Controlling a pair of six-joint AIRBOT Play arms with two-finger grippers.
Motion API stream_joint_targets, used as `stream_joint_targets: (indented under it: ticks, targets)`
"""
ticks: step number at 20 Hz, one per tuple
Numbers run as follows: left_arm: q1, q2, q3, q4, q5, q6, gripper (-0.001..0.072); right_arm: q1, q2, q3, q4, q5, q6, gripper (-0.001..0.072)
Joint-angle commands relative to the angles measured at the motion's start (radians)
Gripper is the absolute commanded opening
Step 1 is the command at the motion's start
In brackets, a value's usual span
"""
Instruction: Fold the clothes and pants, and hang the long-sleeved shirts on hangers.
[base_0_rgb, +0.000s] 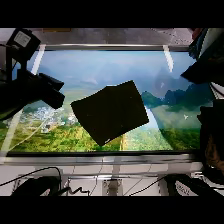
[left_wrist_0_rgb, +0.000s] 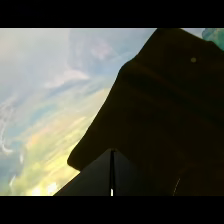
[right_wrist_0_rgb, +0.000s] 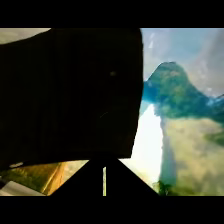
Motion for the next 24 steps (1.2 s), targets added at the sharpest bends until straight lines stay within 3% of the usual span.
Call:
stream_joint_targets:
  ticks: [1, 6, 12, 13, 14, 15, 16, 18, 19, 21, 24]
  targets:
    - [0.065, 0.033, 0.0, 0.034, -0.067, -0.029, 0.0019, 0.001, 0.08, -0.229, 0.114, 0.008, -0.039, 0.0026]
    - [0.361, 0.161, -0.122, 0.029, -0.077, -0.032, 0.0019, 0.001, 0.251, -0.563, 0.272, -0.034, -0.038, 0.0027]
    - [0.59, 0.206, -0.399, 0.048, -0.088, -0.032, 0.0023, 0.001, 0.251, -0.577, 0.269, -0.231, -0.038, 0.0027]
    - [0.598, 0.199, -0.424, 0.048, -0.083, -0.032, 0.007, 0.001, 0.25, -0.579, 0.269, -0.247, -0.038, 0.0031]
    - [0.598, 0.19, -0.444, 0.047, -0.08, -0.032, 0.0245, 0.001, 0.25, -0.59, 0.269, -0.241, -0.039, 0.0078]
    - [0.598, 0.177, -0.457, 0.045, -0.081, -0.032, 0.0466, 0.001, 0.25, -0.611, 0.268, -0.22, -0.039, 0.0129]
    - [0.598, 0.164, -0.46, 0.035, -0.082, -0.032, 0.0534, 0.001, 0.251, -0.647, 0.268, -0.207, -0.039, 0.0181]
    - [0.597, 0.148, -0.46, 0.016, -0.072, -0.032, 0.0533, 0.026, 0.25, -0.768, 0.27, -0.208, -0.027, 0.0379]
    - [0.597, 0.144, -0.46, 0.008, -0.062, -0.032, 0.0533, 0.056, 0.25, -0.836, 0.272, -0.227, -0.019, 0.0437]
    - [0.597, 0.14, -0.46, -0.006, -0.042, -0.032, 0.0533, 0.145, 0.25, -0.978, 0.283, -0.333, 0.043, 0.0469]
    - [0.597, 0.133, -0.46, -0.009, -0.024, -0.032, 0.0533, 0.312, 0.248, -1.144, 0.353, -0.667, 0.177, 0.049]
